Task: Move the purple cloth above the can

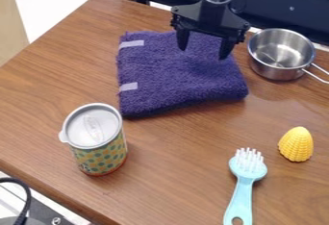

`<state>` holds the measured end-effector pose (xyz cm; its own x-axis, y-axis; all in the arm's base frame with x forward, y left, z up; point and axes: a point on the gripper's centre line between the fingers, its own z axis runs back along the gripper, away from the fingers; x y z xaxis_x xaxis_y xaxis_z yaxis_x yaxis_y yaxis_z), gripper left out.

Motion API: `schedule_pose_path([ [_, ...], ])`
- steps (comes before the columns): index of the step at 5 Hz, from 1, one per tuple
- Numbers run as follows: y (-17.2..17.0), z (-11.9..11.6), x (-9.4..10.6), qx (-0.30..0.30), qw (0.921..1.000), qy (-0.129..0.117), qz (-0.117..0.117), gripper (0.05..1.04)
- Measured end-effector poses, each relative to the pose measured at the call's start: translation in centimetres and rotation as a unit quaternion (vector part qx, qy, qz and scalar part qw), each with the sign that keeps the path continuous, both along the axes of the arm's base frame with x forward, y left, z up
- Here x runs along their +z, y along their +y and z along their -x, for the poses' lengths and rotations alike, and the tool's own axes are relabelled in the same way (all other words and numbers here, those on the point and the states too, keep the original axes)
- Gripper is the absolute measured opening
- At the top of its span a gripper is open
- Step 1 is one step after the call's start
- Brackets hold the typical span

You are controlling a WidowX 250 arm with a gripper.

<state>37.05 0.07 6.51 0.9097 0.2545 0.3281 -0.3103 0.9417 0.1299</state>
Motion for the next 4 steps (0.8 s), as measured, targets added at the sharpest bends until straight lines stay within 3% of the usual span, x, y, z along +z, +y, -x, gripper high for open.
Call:
schedule_pose_path([
  [1,0.0,0.5,-1.2,0.006,0.9998,0.021,0.002,0.999],
  [2,0.5,0.3,-0.6,0.074,0.9955,0.047,0.036,0.999],
  [4,3.2,0.7,-0.1,0.148,0.9825,0.064,0.095,0.989],
])
